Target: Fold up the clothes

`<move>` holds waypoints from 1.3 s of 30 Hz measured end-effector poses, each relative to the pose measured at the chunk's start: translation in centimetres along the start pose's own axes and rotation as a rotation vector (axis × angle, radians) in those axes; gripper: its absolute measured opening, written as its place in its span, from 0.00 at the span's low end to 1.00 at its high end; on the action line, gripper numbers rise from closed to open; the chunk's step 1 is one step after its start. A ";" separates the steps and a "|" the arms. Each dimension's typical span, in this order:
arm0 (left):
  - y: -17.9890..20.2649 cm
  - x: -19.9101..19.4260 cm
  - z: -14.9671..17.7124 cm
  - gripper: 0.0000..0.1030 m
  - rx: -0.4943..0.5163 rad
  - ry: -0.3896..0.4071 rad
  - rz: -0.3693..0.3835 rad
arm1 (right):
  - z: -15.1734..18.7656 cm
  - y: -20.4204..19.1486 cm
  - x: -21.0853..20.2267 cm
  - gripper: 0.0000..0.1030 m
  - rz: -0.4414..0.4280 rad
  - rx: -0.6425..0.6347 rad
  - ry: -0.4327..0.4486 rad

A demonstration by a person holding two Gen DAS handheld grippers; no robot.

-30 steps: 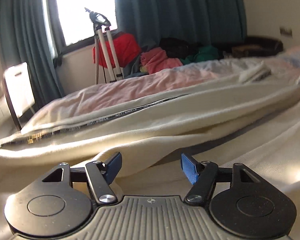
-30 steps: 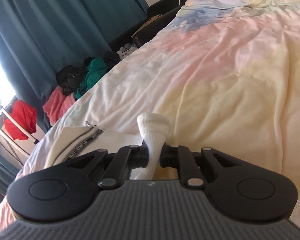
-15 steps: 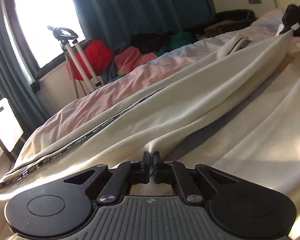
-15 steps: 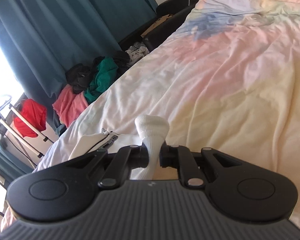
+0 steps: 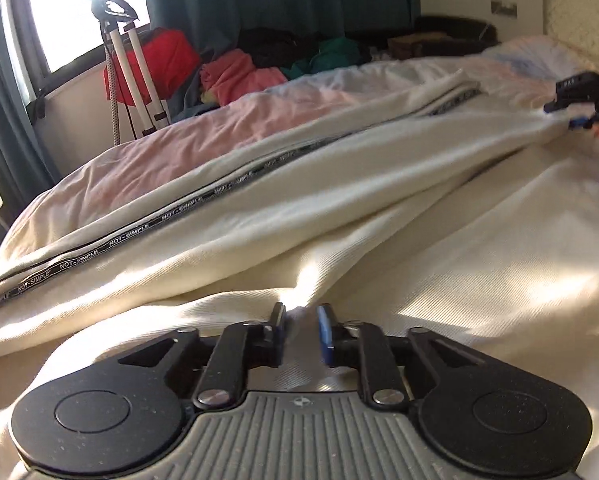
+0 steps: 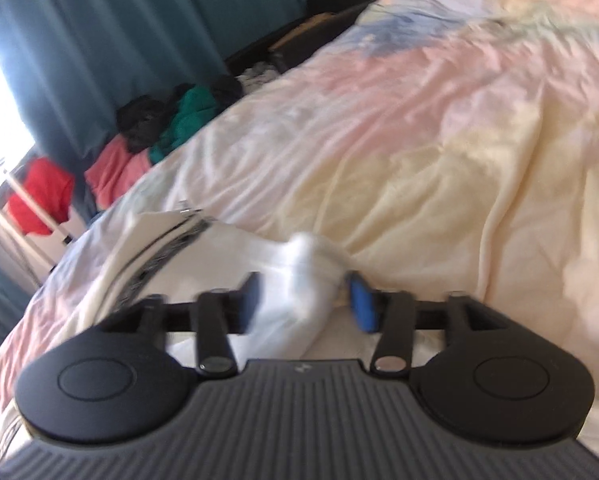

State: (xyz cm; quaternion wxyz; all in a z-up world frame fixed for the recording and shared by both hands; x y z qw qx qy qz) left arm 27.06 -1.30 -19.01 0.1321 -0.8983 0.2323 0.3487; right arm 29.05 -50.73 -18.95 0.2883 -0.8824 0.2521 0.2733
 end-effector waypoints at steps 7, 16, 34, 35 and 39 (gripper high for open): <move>0.1 -5.6 -0.3 0.69 -0.173 0.078 -0.034 | 2.0 -3.9 -8.7 0.77 -0.107 -0.172 0.044; 1.0 -16.5 -0.7 0.96 -0.255 0.237 -0.127 | 9.1 -9.1 -21.2 0.77 -0.246 -0.504 0.074; 1.4 -21.0 3.6 1.00 -0.355 0.217 -0.276 | 11.8 -8.7 -24.9 0.77 -0.294 -0.549 0.103; 0.9 -20.8 3.9 1.00 -0.376 0.208 -0.282 | 11.9 -8.6 -24.9 0.77 -0.294 -0.546 0.098; -1.3 -20.3 5.4 1.00 -0.474 0.164 -0.329 | 12.2 -8.5 -24.3 0.77 -0.294 -0.541 0.075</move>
Point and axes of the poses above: each gripper's, at about its wrist camera, not at the fingertips, and x roughly the way its jaws point, y to its right, z to its underside, the point moved 10 cm from there along x, roughly the way its jaws point, and after that the axes turned 6 degrees about z, right-handed, at the moved point
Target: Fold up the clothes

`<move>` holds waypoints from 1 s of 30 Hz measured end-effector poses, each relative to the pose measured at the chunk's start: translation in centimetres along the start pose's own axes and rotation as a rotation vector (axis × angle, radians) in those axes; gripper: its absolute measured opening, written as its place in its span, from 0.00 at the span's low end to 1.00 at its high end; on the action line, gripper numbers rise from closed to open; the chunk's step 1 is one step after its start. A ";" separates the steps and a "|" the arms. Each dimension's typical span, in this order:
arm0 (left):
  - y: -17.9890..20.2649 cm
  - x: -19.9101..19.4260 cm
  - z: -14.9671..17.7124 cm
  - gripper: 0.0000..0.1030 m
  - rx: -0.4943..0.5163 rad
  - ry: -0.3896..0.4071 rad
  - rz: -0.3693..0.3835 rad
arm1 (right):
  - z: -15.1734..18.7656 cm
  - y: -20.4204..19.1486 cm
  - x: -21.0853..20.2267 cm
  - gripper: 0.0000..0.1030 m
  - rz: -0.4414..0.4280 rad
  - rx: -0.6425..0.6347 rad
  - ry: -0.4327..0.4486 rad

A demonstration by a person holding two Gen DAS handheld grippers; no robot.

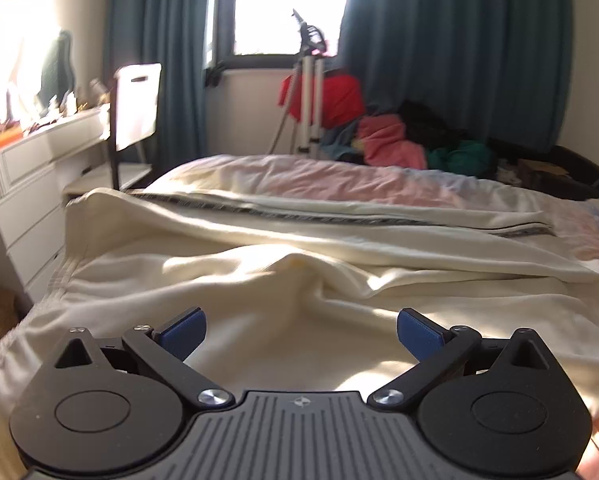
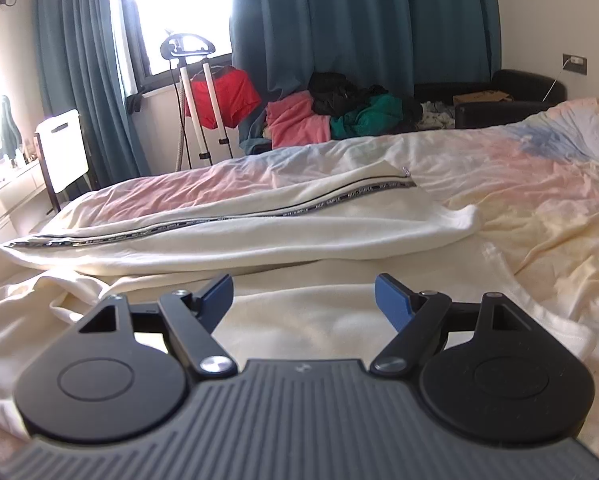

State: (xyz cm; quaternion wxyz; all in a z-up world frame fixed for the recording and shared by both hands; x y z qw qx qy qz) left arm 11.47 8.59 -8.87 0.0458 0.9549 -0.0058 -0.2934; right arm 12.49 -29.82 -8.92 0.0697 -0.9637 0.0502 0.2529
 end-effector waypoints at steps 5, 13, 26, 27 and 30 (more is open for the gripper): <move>-5.1 -0.1 -0.1 1.00 -0.195 -0.018 -0.086 | 0.5 0.2 0.4 0.77 0.021 -0.010 -0.024; -17.2 -3.1 2.2 0.98 -0.739 -0.076 -0.226 | 1.6 2.1 1.7 0.77 0.083 0.034 -0.085; -28.2 -8.1 9.4 0.91 -1.228 -0.042 -0.222 | 0.8 8.4 1.2 0.77 0.155 0.301 -0.080; -28.3 -7.9 9.9 0.91 -1.252 -0.043 -0.210 | 0.7 9.5 1.1 0.77 0.173 0.346 -0.075; -28.4 -7.7 10.2 0.91 -1.265 -0.037 -0.184 | 1.0 13.3 0.6 0.77 0.246 0.501 -0.060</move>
Point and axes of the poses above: each gripper's, at about its wrist camera, not at the fingertips, and x roughly the way its jaws point, y to its right, z to its underside, the point moved 10 cm from there along x, roughly the way its jaws point, and after that the axes turned 6 degrees about z, right-handed, at the moved point
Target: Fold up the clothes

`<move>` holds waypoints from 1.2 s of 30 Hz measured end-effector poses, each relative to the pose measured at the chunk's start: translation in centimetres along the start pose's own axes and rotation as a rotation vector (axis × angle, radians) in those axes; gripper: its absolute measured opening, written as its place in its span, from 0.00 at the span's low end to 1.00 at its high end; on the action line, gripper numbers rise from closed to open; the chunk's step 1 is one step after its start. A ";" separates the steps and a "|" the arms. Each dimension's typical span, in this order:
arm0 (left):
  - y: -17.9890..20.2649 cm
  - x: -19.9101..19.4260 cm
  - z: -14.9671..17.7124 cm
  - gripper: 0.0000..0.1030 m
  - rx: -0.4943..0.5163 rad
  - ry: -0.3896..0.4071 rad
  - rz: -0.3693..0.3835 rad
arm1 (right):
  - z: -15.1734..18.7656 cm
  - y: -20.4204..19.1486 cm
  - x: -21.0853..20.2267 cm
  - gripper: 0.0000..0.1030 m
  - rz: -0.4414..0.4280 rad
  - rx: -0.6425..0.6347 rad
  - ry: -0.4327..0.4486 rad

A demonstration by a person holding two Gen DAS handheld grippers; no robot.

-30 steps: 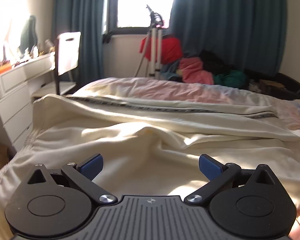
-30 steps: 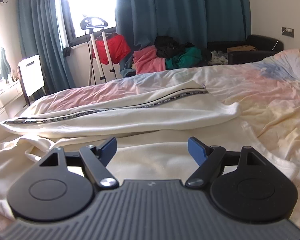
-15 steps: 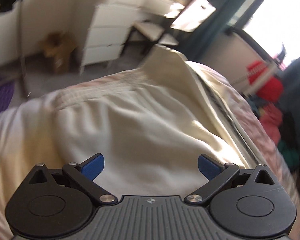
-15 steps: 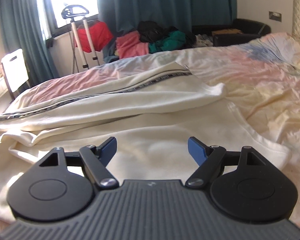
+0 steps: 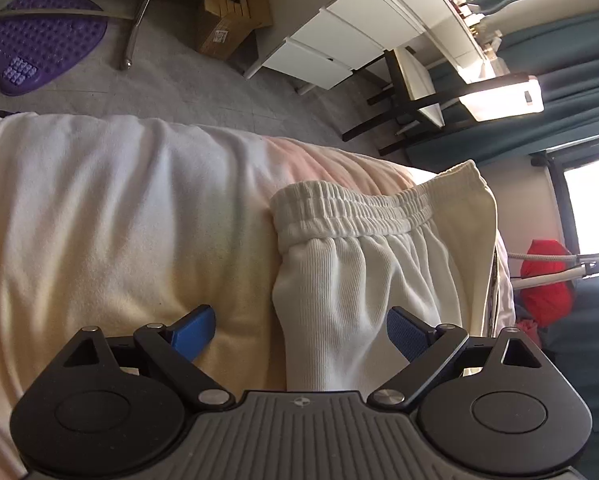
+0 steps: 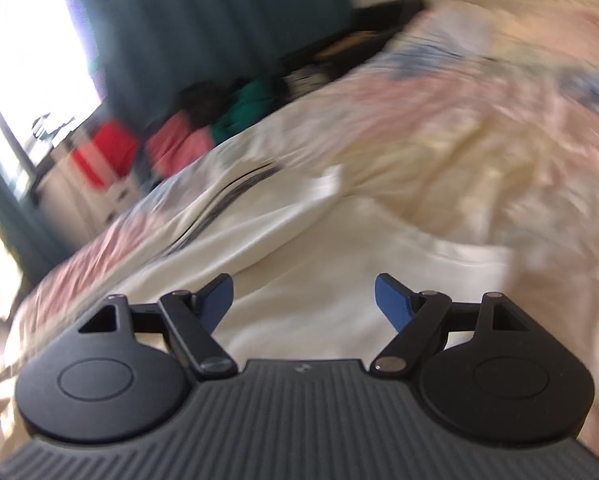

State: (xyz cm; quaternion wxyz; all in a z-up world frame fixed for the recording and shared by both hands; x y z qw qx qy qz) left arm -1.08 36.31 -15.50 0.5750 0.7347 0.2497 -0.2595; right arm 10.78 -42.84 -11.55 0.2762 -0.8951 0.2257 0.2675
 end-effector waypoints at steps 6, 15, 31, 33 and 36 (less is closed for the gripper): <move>2.5 1.4 1.4 0.88 0.048 -0.064 0.175 | -1.2 8.6 1.7 0.77 0.129 0.337 -0.032; 2.2 3.7 3.3 0.75 -0.021 -0.156 0.238 | 2.4 13.1 5.7 0.78 0.078 0.633 -0.212; 5.3 1.3 1.5 0.07 0.137 0.018 0.316 | -1.5 11.9 5.3 0.05 0.043 0.537 -0.016; 5.4 0.2 1.3 0.07 0.120 0.035 0.354 | -1.7 11.9 4.3 0.05 0.053 0.527 0.005; 6.0 -0.7 1.0 0.07 0.121 0.050 0.380 | -2.6 11.9 3.1 0.05 0.050 0.505 0.035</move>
Point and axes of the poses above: each gripper's, at about its wrist camera, not at the fingertips, and x roughly the way its jaws point, y to its right, z to its underside, the point moved 10 cm from there along x, roughly the way its jaws point, and after that the axes turned 6 degrees about z, right-handed, at the moved point
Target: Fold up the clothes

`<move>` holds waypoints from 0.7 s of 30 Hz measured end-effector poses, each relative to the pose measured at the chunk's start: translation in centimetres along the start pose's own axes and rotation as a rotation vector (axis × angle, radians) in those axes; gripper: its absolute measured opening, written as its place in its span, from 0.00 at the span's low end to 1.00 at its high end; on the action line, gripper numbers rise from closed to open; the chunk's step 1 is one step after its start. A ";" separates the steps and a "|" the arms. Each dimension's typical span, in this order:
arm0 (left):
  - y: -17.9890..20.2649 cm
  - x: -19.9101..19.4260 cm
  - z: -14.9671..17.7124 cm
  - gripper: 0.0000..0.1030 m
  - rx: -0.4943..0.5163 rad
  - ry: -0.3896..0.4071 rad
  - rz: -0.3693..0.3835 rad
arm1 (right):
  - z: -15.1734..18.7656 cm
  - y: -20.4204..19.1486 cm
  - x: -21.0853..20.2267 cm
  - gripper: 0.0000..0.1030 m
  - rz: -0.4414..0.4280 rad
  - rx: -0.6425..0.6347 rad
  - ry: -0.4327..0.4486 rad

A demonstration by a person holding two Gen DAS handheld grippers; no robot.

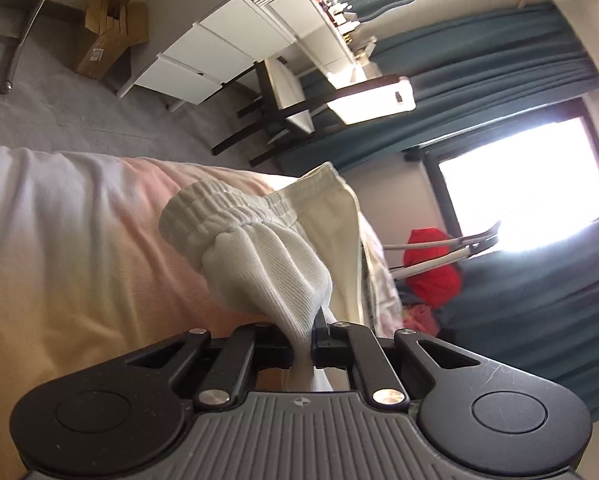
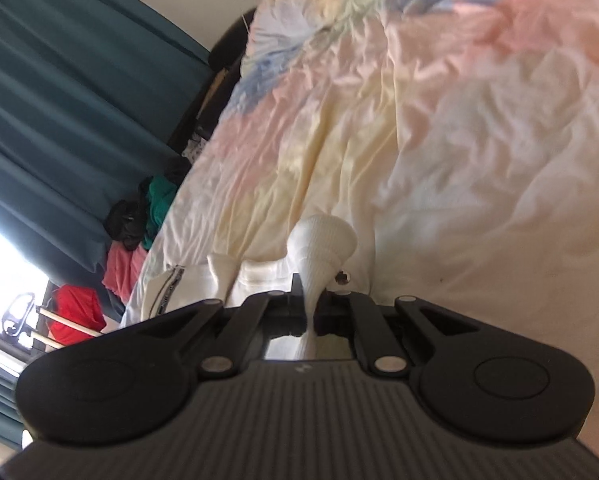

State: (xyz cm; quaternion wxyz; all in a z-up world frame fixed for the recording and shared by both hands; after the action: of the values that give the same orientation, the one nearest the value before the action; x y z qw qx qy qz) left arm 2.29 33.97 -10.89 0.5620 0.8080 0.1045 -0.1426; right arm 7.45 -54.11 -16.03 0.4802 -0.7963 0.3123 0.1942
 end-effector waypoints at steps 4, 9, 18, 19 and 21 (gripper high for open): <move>2.4 1.3 -1.2 0.07 0.025 -0.011 -0.007 | -0.9 -1.7 -0.8 0.05 -0.015 -0.039 0.032; 7.9 6.4 -4.1 0.07 0.019 -0.031 0.008 | -2.3 -8.0 0.9 0.05 -0.029 -0.085 0.067; 17.4 26.3 -8.4 0.07 0.141 -0.003 -0.054 | -2.7 -25.7 13.2 0.05 0.024 -0.221 0.095; 17.9 28.7 -8.6 0.08 0.164 0.001 -0.069 | -2.3 -26.9 14.9 0.05 0.038 -0.242 0.100; 17.7 33.4 -8.7 0.08 0.207 -0.007 -0.117 | -1.1 -28.6 18.4 0.05 0.075 -0.280 0.106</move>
State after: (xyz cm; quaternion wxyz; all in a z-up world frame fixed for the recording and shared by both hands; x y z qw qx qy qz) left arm 40.44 36.28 -4.10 0.4668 0.8537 0.1342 -0.1881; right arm 40.48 -51.00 -8.30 0.3397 -0.8524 0.3366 0.2114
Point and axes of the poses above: each gripper's, at about its wrist camera, not at the fingertips, and x roughly the way its jaws point, y to its right, z to its underside, the point moved 10 cm from there along x, roughly the way its jaws point, and after that the axes turned 6 degrees about z, right-handed, at the moved point
